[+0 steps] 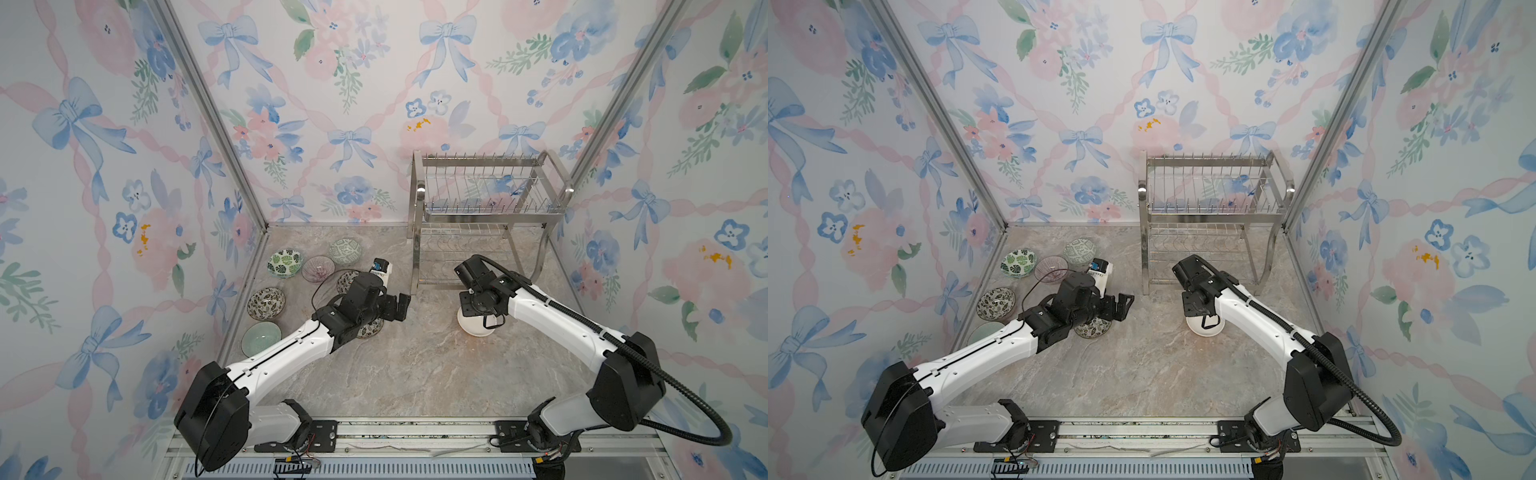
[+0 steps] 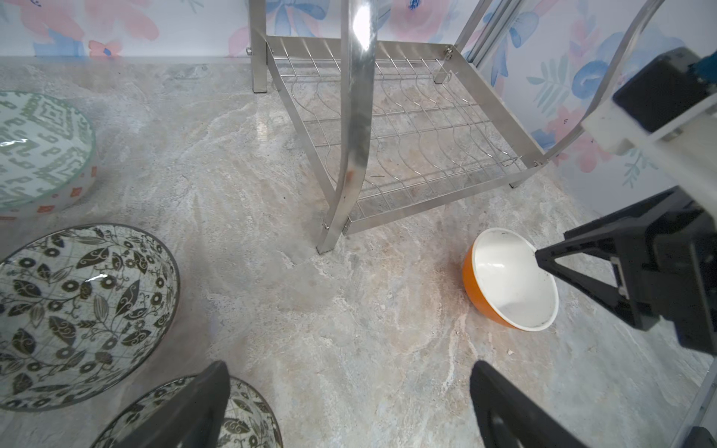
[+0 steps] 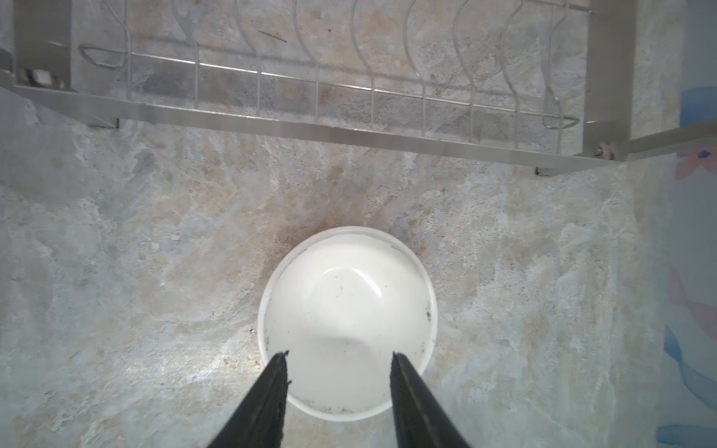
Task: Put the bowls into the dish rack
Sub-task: 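Lower the right gripper and pinch the orange-and-white bowl's rim, then lift the bowl with the right gripper and carry it toward the rack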
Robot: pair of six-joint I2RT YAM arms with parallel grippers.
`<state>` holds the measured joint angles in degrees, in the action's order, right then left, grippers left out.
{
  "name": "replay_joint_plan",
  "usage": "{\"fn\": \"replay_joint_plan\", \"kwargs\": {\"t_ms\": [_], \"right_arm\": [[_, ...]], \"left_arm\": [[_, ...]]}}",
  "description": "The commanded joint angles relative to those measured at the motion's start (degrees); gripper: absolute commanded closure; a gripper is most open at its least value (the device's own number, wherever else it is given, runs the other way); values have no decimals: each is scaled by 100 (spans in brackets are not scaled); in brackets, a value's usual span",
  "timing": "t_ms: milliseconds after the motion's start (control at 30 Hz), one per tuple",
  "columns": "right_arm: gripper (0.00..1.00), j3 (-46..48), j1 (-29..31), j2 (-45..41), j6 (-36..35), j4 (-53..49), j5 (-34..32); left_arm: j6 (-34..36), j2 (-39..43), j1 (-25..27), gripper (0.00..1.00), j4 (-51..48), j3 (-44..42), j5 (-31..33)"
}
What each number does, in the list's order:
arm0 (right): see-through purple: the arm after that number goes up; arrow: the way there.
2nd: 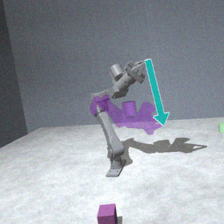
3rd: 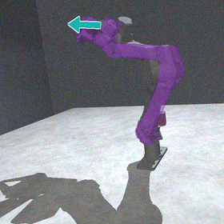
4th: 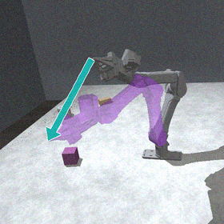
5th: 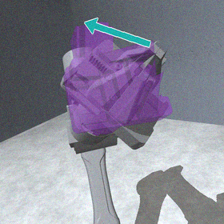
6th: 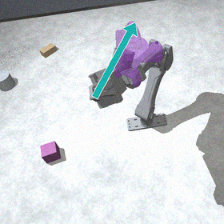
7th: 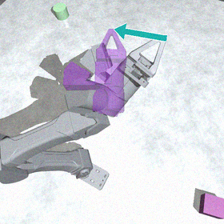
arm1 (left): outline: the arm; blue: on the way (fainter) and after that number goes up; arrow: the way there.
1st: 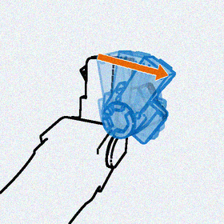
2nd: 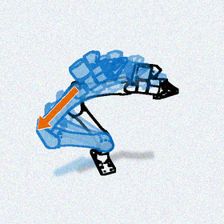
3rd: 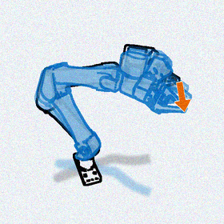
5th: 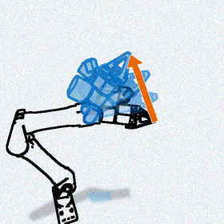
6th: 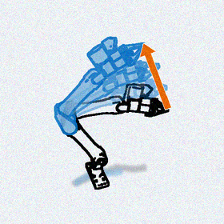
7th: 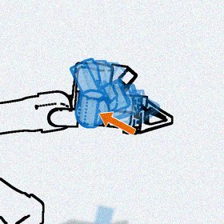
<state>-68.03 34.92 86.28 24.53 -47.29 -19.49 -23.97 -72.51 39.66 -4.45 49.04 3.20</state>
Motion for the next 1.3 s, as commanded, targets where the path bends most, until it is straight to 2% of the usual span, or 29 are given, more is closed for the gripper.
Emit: {"fn": "replay_joint_plan", "kwargs": {"t_ms": [0,133,267,500,700,1033,1267], "right_arm": [[53,64,254,177,420,167,289],[54,251,422,354,734,466,545],[55,371,529,587,799,593,499],[57,363,515,1154,707,723,407],[58,369,455,1312,550,747,202],[77,426,288,1455,179,826,186],[86,561,279,1394,111,962,237]], "left_arm": [[39,167,-26,2,-42,-108,-13],[-115,162,-37,2,-27,-130,-150],[-312,210,-36,2,-23,-232,-187],[-327,209,-37,2,-21,-199,-285],[-327,185,-34,2,-14,-194,-327],[-310,57,-32,2,32,-165,-431],[-299,-61,-46,2,32,-104,-588]]}}
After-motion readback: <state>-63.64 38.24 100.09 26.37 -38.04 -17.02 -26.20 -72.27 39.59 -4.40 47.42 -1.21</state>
